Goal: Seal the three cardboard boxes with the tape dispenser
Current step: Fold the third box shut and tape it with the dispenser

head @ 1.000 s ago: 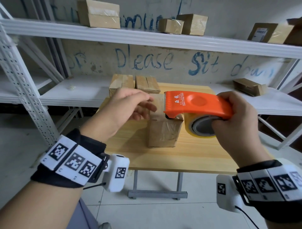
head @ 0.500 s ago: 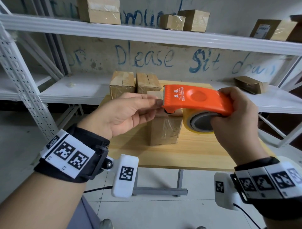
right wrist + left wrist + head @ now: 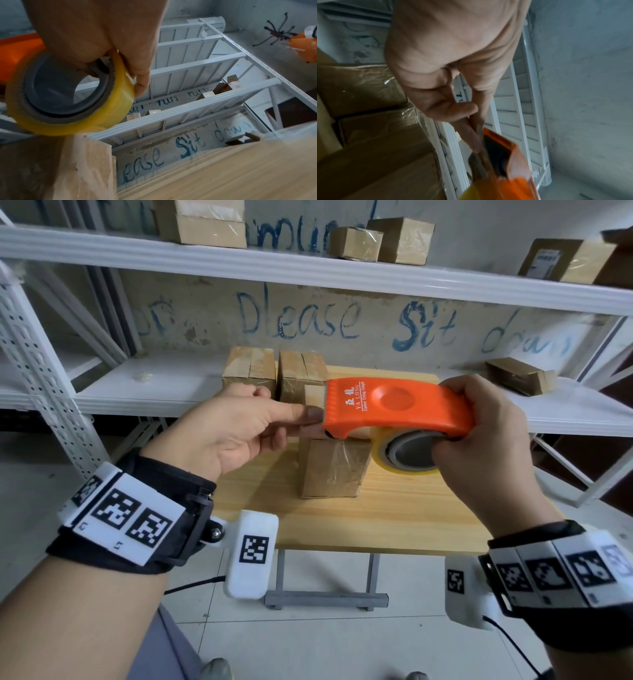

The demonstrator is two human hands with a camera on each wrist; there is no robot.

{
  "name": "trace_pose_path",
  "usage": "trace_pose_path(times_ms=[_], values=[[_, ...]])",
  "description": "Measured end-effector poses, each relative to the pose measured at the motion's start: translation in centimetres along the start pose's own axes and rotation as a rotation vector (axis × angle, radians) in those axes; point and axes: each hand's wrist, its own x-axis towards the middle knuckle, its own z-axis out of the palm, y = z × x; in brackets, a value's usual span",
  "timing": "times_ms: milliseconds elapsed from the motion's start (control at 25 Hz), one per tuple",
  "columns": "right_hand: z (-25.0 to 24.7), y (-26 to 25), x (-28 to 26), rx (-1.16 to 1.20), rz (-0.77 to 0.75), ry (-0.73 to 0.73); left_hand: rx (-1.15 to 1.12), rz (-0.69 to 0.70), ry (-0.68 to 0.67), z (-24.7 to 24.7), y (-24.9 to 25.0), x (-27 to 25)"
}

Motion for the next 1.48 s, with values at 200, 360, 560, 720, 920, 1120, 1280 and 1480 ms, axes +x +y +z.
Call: trace_pose_path(times_ms=[200, 360, 560, 720, 920, 1120, 1280, 1480], values=[[-0.9, 0.3, 0.4, -0.005, 0.025, 0.009, 0.034, -0.007, 0.004, -0.4, 0.4, -0.1], [-0.8, 0.4, 0.4, -0.013, 0.044, -0.009, 0.045, 0.0, 0.008, -0.8, 0.2, 0.5], [-1.5, 2.1, 0.5, -0.01, 0.175, -0.026, 0.072, -0.017, 0.052, -2.4, 0.3, 0.6], [-1.0, 2.7, 0.2, -0.044, 0.185, -0.07, 0.106, -0.084, 0.052, -2.2, -0.5, 0.9], [-2.1, 3.8, 0.3, -0.131, 0.261, -0.035, 0.124, -0.09, 0.11, -3.4, -0.5, 1.2], [-2.5, 4.1, -0.2, -0.121, 0.295, -0.05, 0.106, -0.13, 0.067, -3.6, -0.9, 1.1], [-2.8, 4.3, -0.4, -0.108, 0.315, -0.058, 0.082, -0.186, 0.019, -3.8, -0.8, 0.9], [-2.4, 4.5, -0.6, -0.11, 0.309, -0.129, 0.155, -0.248, 0.017, -3.9, -1.7, 1.2]])
